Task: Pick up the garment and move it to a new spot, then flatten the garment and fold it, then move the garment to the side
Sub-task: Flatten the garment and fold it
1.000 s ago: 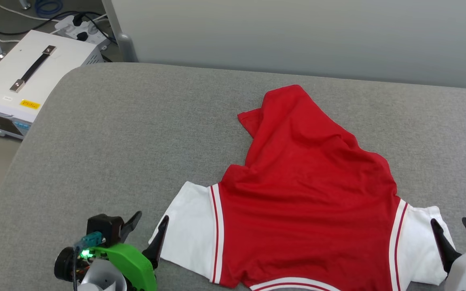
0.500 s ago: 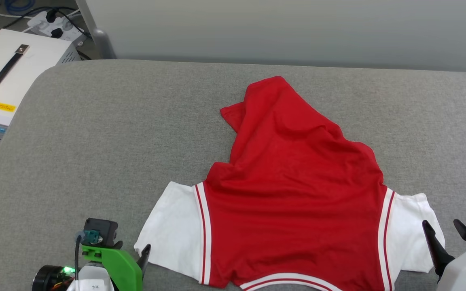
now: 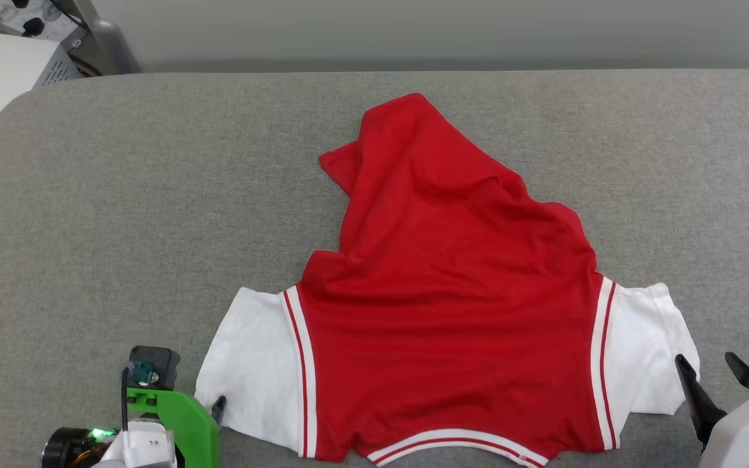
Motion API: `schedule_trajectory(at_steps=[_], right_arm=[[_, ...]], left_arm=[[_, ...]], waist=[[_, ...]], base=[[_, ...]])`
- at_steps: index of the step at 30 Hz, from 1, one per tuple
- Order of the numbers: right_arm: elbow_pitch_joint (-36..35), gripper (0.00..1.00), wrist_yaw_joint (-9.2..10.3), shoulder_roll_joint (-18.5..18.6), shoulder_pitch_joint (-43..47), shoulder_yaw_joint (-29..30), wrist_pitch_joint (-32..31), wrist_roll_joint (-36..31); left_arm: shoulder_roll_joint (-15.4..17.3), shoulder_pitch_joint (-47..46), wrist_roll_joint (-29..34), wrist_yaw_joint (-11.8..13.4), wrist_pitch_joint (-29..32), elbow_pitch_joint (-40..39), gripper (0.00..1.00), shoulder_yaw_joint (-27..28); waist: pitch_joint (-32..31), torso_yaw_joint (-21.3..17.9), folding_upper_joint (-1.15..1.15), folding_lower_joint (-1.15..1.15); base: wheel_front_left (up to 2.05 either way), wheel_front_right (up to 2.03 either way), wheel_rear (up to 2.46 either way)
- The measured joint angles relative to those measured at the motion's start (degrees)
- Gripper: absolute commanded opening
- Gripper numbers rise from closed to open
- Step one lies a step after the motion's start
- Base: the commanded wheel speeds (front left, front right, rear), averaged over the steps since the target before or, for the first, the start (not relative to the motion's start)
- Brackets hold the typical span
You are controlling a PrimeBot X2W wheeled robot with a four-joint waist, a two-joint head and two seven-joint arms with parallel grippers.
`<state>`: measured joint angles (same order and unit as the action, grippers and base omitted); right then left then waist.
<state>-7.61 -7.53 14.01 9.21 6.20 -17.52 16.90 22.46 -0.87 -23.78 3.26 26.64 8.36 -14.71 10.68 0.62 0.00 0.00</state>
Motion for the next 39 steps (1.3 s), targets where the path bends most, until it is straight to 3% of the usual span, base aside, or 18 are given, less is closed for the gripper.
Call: schedule_trajectory(at_steps=[1,2,3,10,18,24,31,39], right_arm=[[0.0,1.0,0.0,0.0,0.0,0.0,-0.3,0.0],[0.0,1.0,0.0,0.1,0.0,0.0,-0.6,0.0],[0.0,1.0,0.0,0.1,0.0,-0.1,-0.9,0.0],[0.1,1.0,0.0,0.5,0.4,0.7,-4.7,0.4],[-0.1,1.0,0.0,0.1,2.4,2.8,-8.9,0.4],[-0.1,1.0,0.0,-0.7,2.5,4.1,-11.9,0.1],[0.8,1.0,0.0,-2.2,2.0,5.1,-19.5,0.0],[4.7,1.0,0.0,-1.8,-1.4,4.1,-25.2,-0.4]], left_arm=[[0.0,-0.2,0.0,-0.1,0.3,0.4,0.95,-0.2],[0.0,-0.4,-0.3,-0.6,0.4,0.7,0.15,-0.2],[-0.2,-0.7,-0.8,-1.0,0.3,1.0,0.0,0.0],[-1.2,-1.3,-1.1,-1.0,-3.7,2.5,0.0,0.2],[-1.5,-1.1,-2.6,1.6,-10.1,-3.6,0.0,4.8],[-0.2,2.1,-4.0,2.1,-8.2,-9.6,0.0,6.0],[0.0,5.2,-5.3,3.0,-3.9,-16.8,0.0,5.2],[-0.1,5.2,-6.0,3.6,-2.9,-19.8,0.0,4.3]], waist=[[0.2,-0.1,0.0,0.0],[0.3,-0.3,0.0,0.0],[0.4,-0.4,0.0,0.0],[-1.2,-0.1,0.0,0.0],[-3.3,1.7,0.0,0.0],[-4.2,3.4,0.0,0.0],[-3.6,4.9,0.0,0.0],[-2.0,6.6,0.0,0.0]], base=[[0.0,0.0,0.0],[0.0,0.0,0.0],[0.0,0.0,0.0],[0.0,0.0,0.0],[0.0,0.0,0.0],[0.0,0.0,0.0],[0.0,0.0,0.0],[0.0,0.0,0.0]])
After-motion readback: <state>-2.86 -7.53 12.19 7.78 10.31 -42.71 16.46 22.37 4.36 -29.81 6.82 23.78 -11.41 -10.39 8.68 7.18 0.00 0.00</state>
